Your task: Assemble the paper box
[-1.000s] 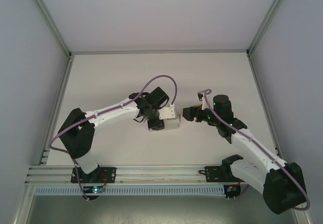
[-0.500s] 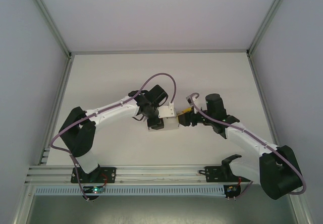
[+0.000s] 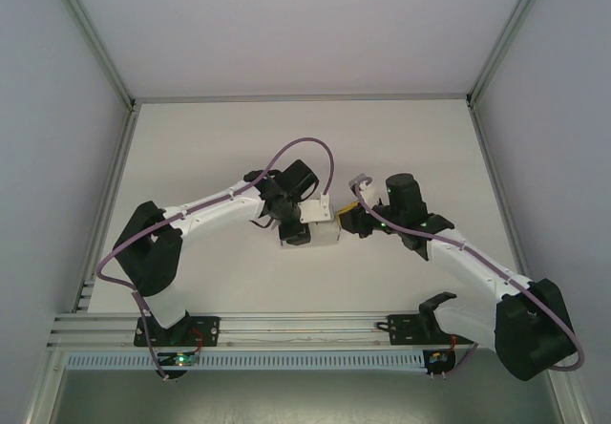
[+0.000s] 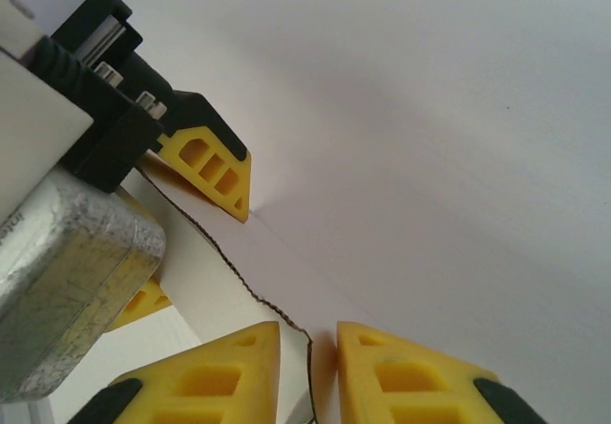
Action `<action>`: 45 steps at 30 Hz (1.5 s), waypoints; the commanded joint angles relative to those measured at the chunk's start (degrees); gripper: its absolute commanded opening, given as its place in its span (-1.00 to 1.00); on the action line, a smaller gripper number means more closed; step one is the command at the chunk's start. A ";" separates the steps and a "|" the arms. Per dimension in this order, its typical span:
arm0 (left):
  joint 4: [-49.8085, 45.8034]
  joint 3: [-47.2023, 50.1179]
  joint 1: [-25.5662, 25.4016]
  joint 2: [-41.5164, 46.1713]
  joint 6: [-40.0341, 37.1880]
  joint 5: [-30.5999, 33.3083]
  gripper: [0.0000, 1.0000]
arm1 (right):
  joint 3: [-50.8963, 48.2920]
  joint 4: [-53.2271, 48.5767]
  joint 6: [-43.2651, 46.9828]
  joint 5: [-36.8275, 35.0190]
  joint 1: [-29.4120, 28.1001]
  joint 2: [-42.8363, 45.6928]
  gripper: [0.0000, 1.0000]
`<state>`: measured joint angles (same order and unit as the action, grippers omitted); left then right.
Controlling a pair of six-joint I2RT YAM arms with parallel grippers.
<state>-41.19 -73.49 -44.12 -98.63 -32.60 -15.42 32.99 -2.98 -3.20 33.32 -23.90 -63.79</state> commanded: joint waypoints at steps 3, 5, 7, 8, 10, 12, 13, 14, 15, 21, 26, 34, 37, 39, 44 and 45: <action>-3.44 1.34 0.36 -2.19 0.75 -1.59 -0.05 | 5.13 -6.69 -5.12 -4.30 -3.71 -1.39 -0.74; -3.20 1.34 0.35 -2.24 1.18 -1.25 -0.05 | 6.00 -7.20 -7.73 -6.02 -5.44 -1.43 -0.80; -3.11 1.31 0.37 -2.27 1.71 -0.86 -0.04 | 6.11 -6.28 -11.18 -8.47 -7.55 -1.34 -0.87; -2.92 1.43 0.36 -2.27 1.87 -0.84 -0.03 | 5.95 -5.59 -13.10 -9.87 -8.42 -1.25 -0.89; -2.48 1.60 0.35 -2.31 2.26 -0.32 -0.03 | 5.04 -3.40 -16.90 -12.25 -9.87 -1.16 -0.96; -2.26 1.60 0.39 -2.27 2.46 -0.27 -0.03 | 4.10 -1.71 -19.86 -14.20 -11.19 -1.07 -0.99; -2.23 1.55 0.36 -2.27 2.62 -0.07 -0.03 | 3.68 -0.86 -21.40 -15.12 -11.56 -1.03 -1.00; -2.03 1.51 0.35 -2.21 2.76 0.17 -0.03 | 3.33 -0.42 -23.08 -16.41 -11.79 -1.06 -1.00; -1.88 1.51 0.35 -2.31 2.89 0.25 -0.03 | 3.06 -0.36 -25.07 -18.46 -12.25 -1.05 -1.00; -1.84 1.56 0.35 -2.14 3.16 0.50 -0.03 | 1.18 0.22 -21.28 -23.93 -14.86 -1.08 -1.00; -1.13 1.44 0.39 -2.21 4.10 0.31 -0.01 | -4.85 6.56 -16.22 -23.94 -15.03 -1.24 -1.00; -0.79 0.52 0.33 -2.25 5.80 -0.25 0.07 | -12.77 17.24 -13.54 -23.70 -15.77 0.66 -1.00; -0.42 -0.12 0.10 -1.81 6.76 -0.50 0.14 | -13.13 16.44 -14.05 -26.60 -16.24 1.51 -1.00; -0.93 -0.80 -0.24 -1.58 7.20 -0.41 0.24 | -13.30 16.02 -14.79 -28.27 -16.72 2.37 -1.00; -1.07 -1.91 -1.05 -0.68 8.37 1.34 0.96 | -13.48 14.05 -16.30 -36.01 -19.44 4.89 -1.00; -0.62 -2.08 -1.14 -0.38 8.92 1.93 1.00 | -13.49 13.81 -16.38 -37.14 -19.84 5.12 -1.00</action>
<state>-42.41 -73.73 -44.36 -98.94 -25.41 -13.67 21.19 17.08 -18.04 0.01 -42.06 -58.78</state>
